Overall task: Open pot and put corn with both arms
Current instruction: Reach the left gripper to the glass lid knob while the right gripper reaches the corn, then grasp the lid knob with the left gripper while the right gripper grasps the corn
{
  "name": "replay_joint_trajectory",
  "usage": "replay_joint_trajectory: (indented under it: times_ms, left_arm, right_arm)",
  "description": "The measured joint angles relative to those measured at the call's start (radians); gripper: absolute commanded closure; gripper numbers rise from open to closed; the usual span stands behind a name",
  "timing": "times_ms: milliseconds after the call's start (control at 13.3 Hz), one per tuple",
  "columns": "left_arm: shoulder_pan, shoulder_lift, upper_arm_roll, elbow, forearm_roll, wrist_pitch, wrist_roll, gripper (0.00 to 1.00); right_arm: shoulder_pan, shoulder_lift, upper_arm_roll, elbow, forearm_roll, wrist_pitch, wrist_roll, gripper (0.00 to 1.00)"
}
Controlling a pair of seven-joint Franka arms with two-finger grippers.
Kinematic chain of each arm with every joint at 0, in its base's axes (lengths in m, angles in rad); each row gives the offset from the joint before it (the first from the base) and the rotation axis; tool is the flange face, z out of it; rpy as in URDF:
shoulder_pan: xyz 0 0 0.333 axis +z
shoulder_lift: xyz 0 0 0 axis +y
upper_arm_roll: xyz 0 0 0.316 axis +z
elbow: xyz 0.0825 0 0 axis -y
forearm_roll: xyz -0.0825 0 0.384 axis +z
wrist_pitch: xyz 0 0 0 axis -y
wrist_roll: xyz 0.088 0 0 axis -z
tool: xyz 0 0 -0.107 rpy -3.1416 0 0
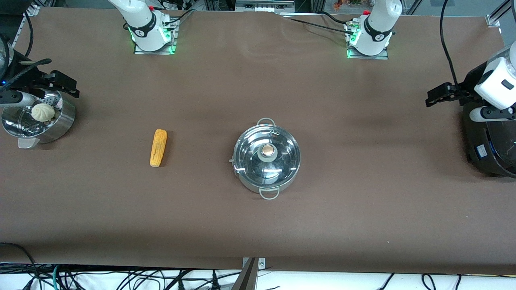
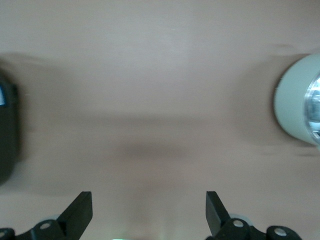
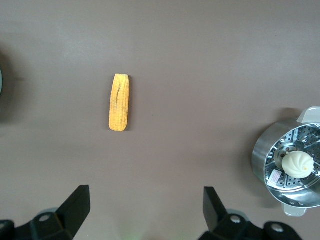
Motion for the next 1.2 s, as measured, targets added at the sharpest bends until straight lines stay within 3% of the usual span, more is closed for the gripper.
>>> replay_joint_trajectory:
  times_ms: [300, 525, 825, 975, 1200]
  left_arm:
    - [-0.133, 0.128, -0.020, 0.068, -0.077, 0.074, -0.290, 0.00]
    - [-0.289, 0.274, -0.029, 0.230, -0.077, 0.085, -0.580, 0.00]
    - [-0.479, 0.530, -0.024, 0.445, -0.077, 0.182, -0.913, 0.00]
    - [-0.527, 0.627, -0.019, 0.480, -0.077, 0.276, -0.991, 0.00]
    - [-0.548, 0.723, -0.016, 0.498, -0.068, 0.385, -1.048, 0.00]
  right_arm:
    - [0.000, 0.000, 0.000, 0.000, 0.000, 0.000, 0.000, 0.00]
    - [0.001, 0.010, 0.000, -0.003, 0.000, -0.003, 0.000, 0.00]
    - [0.004, 0.104, 0.001, -0.027, -0.001, 0.008, 0.030, 0.00]
    - [0.013, 0.145, 0.001, -0.051, -0.002, 0.048, 0.100, 0.00]
    - [0.068, 0.159, 0.003, -0.190, -0.002, 0.190, 0.167, 0.00]
